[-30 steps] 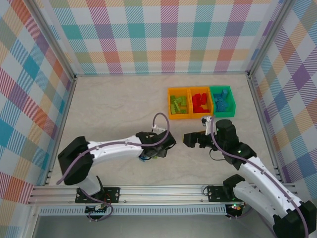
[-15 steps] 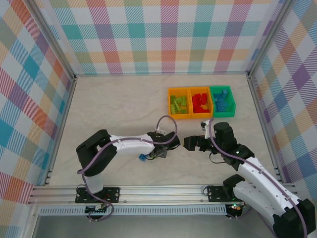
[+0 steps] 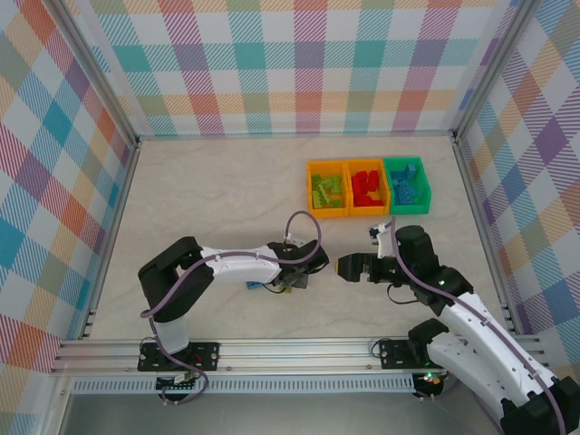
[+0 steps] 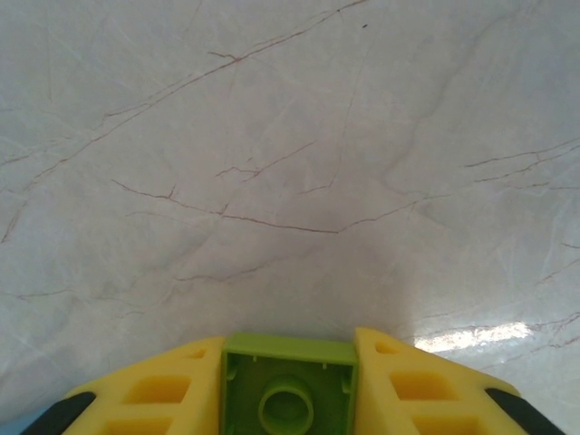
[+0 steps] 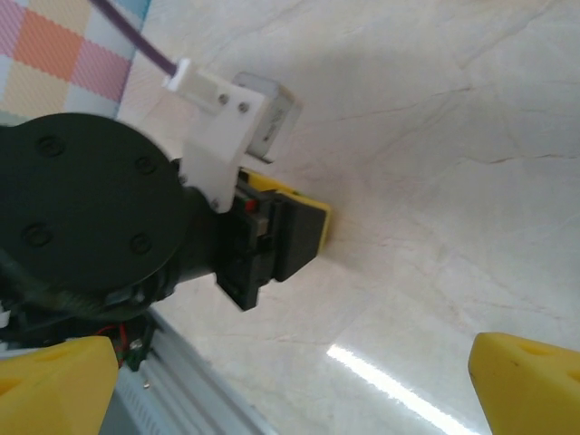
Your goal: Sort the legos into containers by color
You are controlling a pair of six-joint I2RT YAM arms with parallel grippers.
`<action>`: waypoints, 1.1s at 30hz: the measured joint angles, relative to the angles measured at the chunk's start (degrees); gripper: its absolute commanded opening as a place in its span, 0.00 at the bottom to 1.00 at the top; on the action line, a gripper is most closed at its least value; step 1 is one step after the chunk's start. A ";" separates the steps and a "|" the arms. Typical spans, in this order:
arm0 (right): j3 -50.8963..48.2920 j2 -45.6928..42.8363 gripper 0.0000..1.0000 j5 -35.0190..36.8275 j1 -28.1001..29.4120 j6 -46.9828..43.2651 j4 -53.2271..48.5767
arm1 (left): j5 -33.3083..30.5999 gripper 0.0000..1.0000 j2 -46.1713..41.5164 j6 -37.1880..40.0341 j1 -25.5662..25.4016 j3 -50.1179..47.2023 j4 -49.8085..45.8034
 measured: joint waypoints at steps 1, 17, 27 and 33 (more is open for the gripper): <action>0.35 -0.50 1.00 -0.98 0.00 0.20 -0.83 | 0.17 0.28 -0.09 0.02 0.13 -0.02 0.26; 6.32 -6.64 1.00 -3.02 0.00 0.11 -9.29 | 0.11 0.21 1.68 9.84 8.28 27.06 4.26; 6.32 -8.07 1.00 -1.60 0.00 0.11 -10.56 | 2.23 0.25 26.18 15.54 15.87 58.14 4.11; 6.32 -9.44 1.00 -0.61 0.00 0.15 -11.45 | 5.64 0.44 38.60 16.98 17.49 74.66 -1.92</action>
